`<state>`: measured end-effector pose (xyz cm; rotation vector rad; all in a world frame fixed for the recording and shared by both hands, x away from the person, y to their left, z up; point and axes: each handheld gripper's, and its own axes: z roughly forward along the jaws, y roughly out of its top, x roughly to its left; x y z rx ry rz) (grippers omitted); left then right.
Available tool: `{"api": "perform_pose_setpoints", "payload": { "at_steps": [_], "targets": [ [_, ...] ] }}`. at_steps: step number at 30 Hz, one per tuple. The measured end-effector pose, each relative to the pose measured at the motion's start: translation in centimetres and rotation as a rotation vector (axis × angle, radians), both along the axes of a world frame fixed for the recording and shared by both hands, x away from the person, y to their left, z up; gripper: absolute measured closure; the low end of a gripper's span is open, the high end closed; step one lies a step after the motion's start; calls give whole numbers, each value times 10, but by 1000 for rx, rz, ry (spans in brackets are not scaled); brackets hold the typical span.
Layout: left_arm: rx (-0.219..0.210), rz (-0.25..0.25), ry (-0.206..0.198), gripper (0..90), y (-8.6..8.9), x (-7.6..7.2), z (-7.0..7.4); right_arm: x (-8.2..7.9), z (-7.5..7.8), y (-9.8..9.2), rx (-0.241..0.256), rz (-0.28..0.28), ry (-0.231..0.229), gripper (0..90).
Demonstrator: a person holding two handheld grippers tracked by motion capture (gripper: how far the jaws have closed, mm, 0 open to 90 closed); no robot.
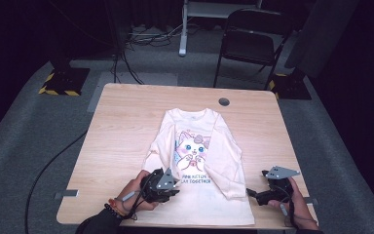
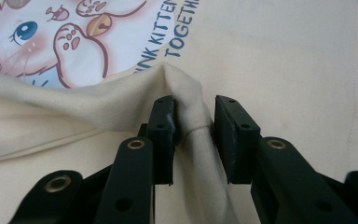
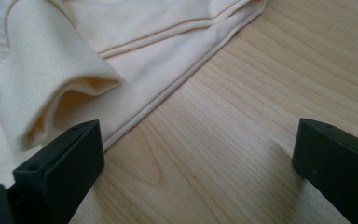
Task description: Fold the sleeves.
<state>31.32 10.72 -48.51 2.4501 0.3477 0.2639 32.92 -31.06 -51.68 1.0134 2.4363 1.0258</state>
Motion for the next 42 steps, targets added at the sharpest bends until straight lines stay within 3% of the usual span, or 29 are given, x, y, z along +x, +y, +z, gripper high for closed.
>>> {"api": "perform_pose_setpoints", "payload": {
  "at_steps": [12,17,23,26,30,35,42],
  "targets": [
    [-7,-2,18,598,1,2,-5,0,0,0,0,0,0,19],
    [4,61,36,393,0,7,-10,0,0,0,0,0,0,19],
    [-47,64,69,156,1,8,-15,0,0,0,0,0,0,19],
    [-58,55,71,110,1,7,-14,0,0,0,0,0,0,19],
    [-108,47,104,91,3,6,-10,0,0,0,0,0,0,19],
    [-108,43,91,73,5,4,-7,0,0,0,0,0,0,19],
    [-125,75,85,70,13,7,-5,0,0,0,0,0,0,19]
  ]
}}
